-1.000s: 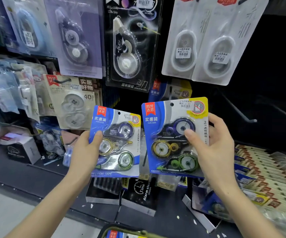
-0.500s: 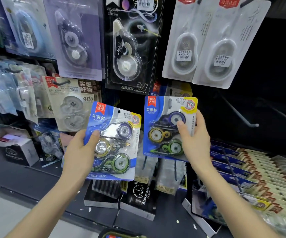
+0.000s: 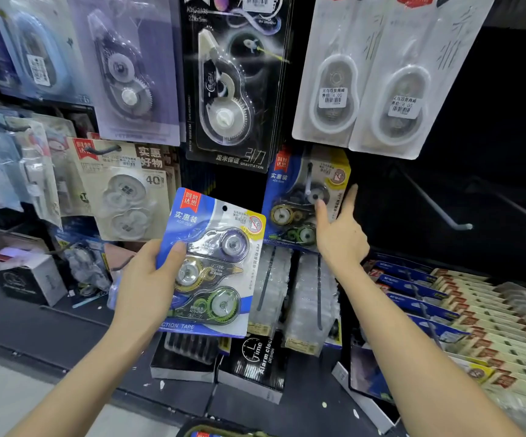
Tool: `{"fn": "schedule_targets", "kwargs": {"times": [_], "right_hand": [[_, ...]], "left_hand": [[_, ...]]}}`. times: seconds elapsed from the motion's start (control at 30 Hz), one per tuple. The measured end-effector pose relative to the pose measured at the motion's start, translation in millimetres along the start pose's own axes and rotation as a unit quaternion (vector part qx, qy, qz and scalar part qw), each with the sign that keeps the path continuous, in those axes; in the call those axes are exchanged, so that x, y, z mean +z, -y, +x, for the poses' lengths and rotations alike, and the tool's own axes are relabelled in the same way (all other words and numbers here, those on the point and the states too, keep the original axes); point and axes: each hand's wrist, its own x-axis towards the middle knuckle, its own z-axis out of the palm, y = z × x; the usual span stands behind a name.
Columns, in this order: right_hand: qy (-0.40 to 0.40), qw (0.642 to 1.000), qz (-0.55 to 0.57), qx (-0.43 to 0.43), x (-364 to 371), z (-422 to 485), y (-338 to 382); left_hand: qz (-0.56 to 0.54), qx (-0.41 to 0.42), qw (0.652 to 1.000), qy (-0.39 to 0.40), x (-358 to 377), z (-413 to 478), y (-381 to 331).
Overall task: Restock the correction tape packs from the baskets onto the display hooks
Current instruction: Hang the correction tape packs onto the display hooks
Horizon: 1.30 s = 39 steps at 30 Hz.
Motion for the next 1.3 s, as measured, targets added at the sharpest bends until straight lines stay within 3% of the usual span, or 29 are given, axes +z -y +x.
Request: {"fn": "schedule_targets", "kwargs": {"times": [0.07,0.13,0.17,0.27,0.37,0.43,0.53,0.67,0.8,1.03,1.3], "right_hand": [[-0.016,1.000,-0.005,-0.022,-6,-18,-4],[0.047,0.992,0.108,-0.047,-12,-44,-8],[0.107,0.974,0.194,-0.049,-15,-59,-8],[0.283,0.871,0.400,-0.020,-25,-98,-3],[0.270,0.828,0.492,-0.017,-29,-116,-5],[0.221,0.830,0.511,-0.032,-32,-115,-10],[0.164,0.847,0.498,-0.086,-43,-110,-15],[0.117,0.860,0.472,-0.154,-61,-99,-19],[0.103,0.875,0.446,-0.155,-69,-87,-20],[0.095,0.898,0.402,-0.154,-68,-80,-17],[0.078,0.924,0.346,-0.145,-30,-44,-23]], "left_hand": [[-0.014,0.009,1.000,0.021,-1,-2,-2],[-0.033,0.017,0.998,0.051,-1,-3,-2],[-0.043,0.018,0.997,0.068,0,-5,-3],[-0.102,0.018,0.988,0.117,8,-15,-5],[-0.111,0.012,0.983,0.147,17,-26,-1],[-0.053,0.031,0.983,0.175,21,-27,5],[0.121,0.121,0.971,0.168,22,-14,20],[0.326,0.237,0.905,0.135,26,17,63],[0.473,0.243,0.832,0.158,32,26,94],[0.571,0.236,0.756,0.218,36,25,115],[0.599,0.215,0.731,0.248,34,21,114]]}}
